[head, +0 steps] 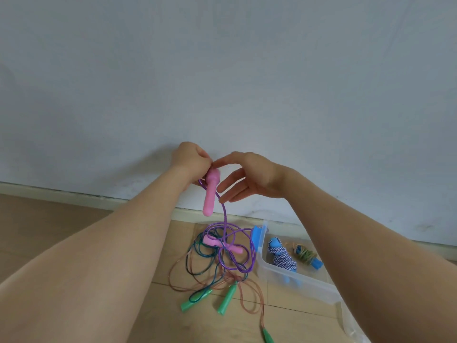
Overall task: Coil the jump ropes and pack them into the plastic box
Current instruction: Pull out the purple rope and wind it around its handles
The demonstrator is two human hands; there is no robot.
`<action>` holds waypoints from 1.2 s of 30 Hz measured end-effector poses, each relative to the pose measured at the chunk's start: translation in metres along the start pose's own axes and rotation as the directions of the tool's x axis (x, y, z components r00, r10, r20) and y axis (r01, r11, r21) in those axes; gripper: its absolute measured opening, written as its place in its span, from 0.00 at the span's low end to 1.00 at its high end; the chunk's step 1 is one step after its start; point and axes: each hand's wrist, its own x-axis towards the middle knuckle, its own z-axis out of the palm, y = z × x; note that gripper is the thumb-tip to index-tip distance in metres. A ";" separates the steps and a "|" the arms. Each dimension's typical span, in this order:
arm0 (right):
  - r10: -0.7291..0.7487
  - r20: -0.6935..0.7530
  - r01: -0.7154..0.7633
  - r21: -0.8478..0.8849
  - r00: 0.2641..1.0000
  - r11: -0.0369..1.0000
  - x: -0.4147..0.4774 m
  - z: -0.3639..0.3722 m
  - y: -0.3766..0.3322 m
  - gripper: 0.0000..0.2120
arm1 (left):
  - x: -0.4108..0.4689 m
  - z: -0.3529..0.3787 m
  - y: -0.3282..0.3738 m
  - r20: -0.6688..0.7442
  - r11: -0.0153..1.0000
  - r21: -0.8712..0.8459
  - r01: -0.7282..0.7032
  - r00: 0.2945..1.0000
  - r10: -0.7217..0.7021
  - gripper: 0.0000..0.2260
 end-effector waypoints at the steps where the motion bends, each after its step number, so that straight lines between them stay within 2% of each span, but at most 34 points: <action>1: 0.016 -0.004 -0.016 0.008 1.000 1.000 0.001 0.000 0.000 0.20 | 0.000 0.001 0.000 0.006 1.000 -0.020 -0.001 1.000 0.001 0.05; 4: 0.019 -0.073 -0.028 -0.119 0.997 0.992 0.009 0.000 0.005 0.26 | -0.002 0.000 0.002 0.052 0.993 -0.116 0.002 0.999 0.005 0.03; 9: 0.014 -0.143 -0.046 -0.228 0.990 0.973 0.016 -0.004 0.016 0.24 | 0.001 -0.003 -0.002 0.149 0.987 -0.158 -0.023 0.988 0.047 0.03; 13: -0.014 -0.102 -0.012 -0.251 0.995 0.968 0.018 -0.011 0.021 0.36 | 0.001 -0.006 -0.005 0.256 0.978 -0.207 0.007 0.966 0.047 0.07; 16: -0.066 -0.089 0.044 -0.234 0.994 0.971 0.016 -0.010 0.022 0.30 | 0.000 -0.007 -0.005 0.368 0.938 -0.341 0.066 0.927 0.068 0.09; 18: -0.093 -0.121 0.068 -0.200 0.988 0.977 0.017 -0.011 0.021 0.26 | 0.002 -0.008 -0.006 0.377 0.934 -0.353 0.053 0.922 0.091 0.10; 20: -0.120 -0.168 0.085 -0.203 0.979 0.976 0.017 -0.010 0.020 0.23 | 0.003 -0.007 -0.008 0.371 0.951 -0.310 0.013 0.922 0.108 0.09; 23: -0.193 -0.323 0.104 -0.272 0.926 0.957 0.020 -0.007 0.020 0.14 | 0.004 -0.003 -0.009 0.350 0.980 -0.192 -0.046 0.930 0.113 0.10; 25: -0.201 -0.374 0.086 -0.304 0.905 0.949 0.023 -0.008 0.019 0.14 | 0.005 0.000 -0.010 0.291 0.986 -0.163 -0.039 0.953 0.086 0.08; 27: -0.166 -0.338 0.051 -0.323 0.927 0.945 0.026 -0.011 0.020 0.11 | 0.007 -0.001 -0.011 0.254 0.988 -0.154 -0.026 0.965 0.065 0.08; 29: -0.141 -0.284 0.025 -0.375 0.948 0.927 0.027 -0.016 0.023 0.03 | 0.008 -0.003 -0.012 0.239 0.986 -0.165 -0.012 0.970 0.052 0.10; 30: -0.132 -0.266 0.003 -0.437 0.955 0.900 0.027 -0.019 0.025 0.03 | 0.009 -0.005 -0.013 0.228 0.984 -0.179 -0.002 0.973 0.044 0.12; 32: -0.065 -0.228 -0.083 -0.583 0.971 0.808 0.024 -0.025 0.030 0.07 | 0.009 -0.009 -0.015 0.203 0.982 -0.186 0.018 0.979 0.020 0.14; 36: 0.222 -0.176 -0.276 -0.753 0.959 0.597 0.015 -0.029 0.038 0.06 | 0.009 -0.014 -0.017 0.259 0.961 -0.258 0.104 0.965 -0.035 0.15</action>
